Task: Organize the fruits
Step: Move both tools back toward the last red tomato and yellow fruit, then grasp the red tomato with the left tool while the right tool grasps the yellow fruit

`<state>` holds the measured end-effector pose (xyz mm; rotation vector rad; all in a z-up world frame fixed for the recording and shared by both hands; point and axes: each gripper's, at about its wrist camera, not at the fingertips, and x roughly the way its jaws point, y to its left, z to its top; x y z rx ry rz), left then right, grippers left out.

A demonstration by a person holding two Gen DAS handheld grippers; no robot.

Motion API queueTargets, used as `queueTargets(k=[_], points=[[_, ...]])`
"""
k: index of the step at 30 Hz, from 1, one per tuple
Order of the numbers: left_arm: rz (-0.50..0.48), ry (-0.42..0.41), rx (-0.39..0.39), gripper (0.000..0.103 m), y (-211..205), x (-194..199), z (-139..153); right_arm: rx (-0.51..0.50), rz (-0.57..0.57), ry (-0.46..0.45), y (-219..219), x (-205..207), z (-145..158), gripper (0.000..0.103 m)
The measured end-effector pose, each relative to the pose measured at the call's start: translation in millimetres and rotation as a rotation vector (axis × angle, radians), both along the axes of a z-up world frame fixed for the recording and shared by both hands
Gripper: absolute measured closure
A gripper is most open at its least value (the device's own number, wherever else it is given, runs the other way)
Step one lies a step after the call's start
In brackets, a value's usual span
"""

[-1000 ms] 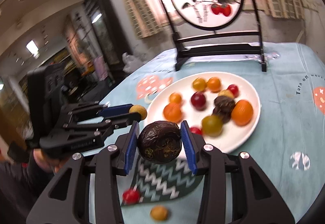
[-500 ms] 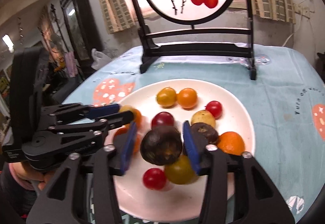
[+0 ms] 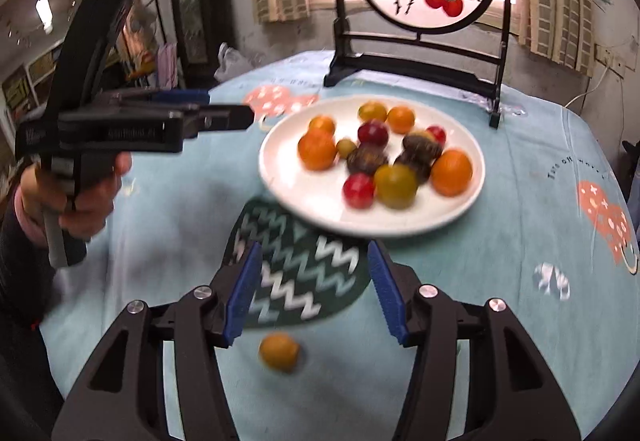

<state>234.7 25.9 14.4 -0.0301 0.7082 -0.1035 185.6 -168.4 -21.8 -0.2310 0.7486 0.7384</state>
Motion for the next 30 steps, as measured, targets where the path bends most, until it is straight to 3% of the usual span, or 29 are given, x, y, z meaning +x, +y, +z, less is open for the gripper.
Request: queueTargets(k=[7, 16, 22, 23, 26, 30], points=[[0.062, 0.087, -0.072, 0.007, 17.8, -32.9, -43.3, -0.065, 0.022, 0.056, 12.8, -25.7, -31.5, 0.047], [0.108, 0.106, -0.110, 0.007, 34.7, -41.5, -53.3, -0.093, 0.013, 0.113, 14.1, -25.0, -46.7, 0.047], [0.101, 0.110, -0.103, 0.007, 33.4, -43.2, -55.3, -0.101, -0.010, 0.143, 11.4, -18.1, -52.9, 0.067], [0.097, 0.109, -0.104, 0.007, 32.4, -43.7, -55.6, -0.101, -0.015, 0.141, 10.5, -17.3, -52.4, 0.074], [0.050, 0.109, -0.113, 0.008, 24.9, -46.5, -56.0, -0.024, -0.042, 0.163, -1.1, -12.6, -45.1, 0.077], [-0.141, 0.109, -0.111, 0.013, -6.4, -55.9, -54.3, 0.040, -0.109, 0.175, -18.2, -5.2, -38.3, 0.077]])
